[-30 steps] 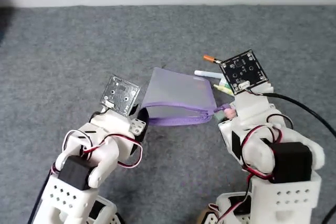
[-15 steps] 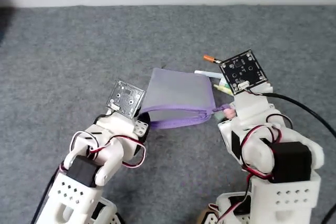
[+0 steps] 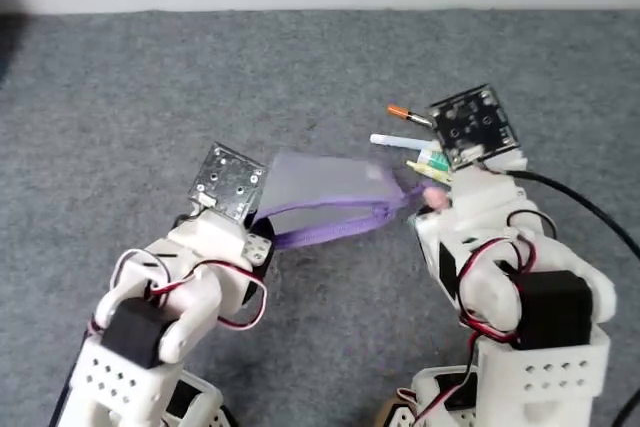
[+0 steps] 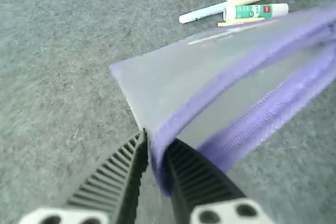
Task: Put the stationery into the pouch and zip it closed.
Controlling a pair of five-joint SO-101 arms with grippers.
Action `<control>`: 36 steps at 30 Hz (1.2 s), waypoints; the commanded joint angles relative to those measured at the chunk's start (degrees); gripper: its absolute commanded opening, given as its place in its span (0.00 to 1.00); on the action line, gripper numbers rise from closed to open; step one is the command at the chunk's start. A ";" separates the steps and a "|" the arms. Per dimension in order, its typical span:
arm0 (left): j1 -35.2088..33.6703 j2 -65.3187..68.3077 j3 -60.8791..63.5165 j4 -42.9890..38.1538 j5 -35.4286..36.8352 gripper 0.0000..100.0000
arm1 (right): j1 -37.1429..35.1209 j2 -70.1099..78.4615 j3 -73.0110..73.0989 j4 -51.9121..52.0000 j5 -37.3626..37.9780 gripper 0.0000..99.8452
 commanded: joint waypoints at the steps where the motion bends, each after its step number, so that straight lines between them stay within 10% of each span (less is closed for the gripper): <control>1: 0.35 -0.53 -7.69 5.54 -1.14 0.01 | 0.84 -0.31 0.79 -4.09 -4.84 0.01; 15: 0.53 -0.26 -12.44 14.42 -1.14 0.01 | 0.31 -0.57 8.70 -3.38 -8.79 0.02; 22: 0.44 7.82 -10.95 13.63 -1.14 0.01 | -2.77 -1.01 6.51 10.33 -9.23 0.24; 36: 0.35 23.30 -23.52 14.07 3.43 0.01 | 4.88 -2.77 1.93 9.89 -9.14 0.12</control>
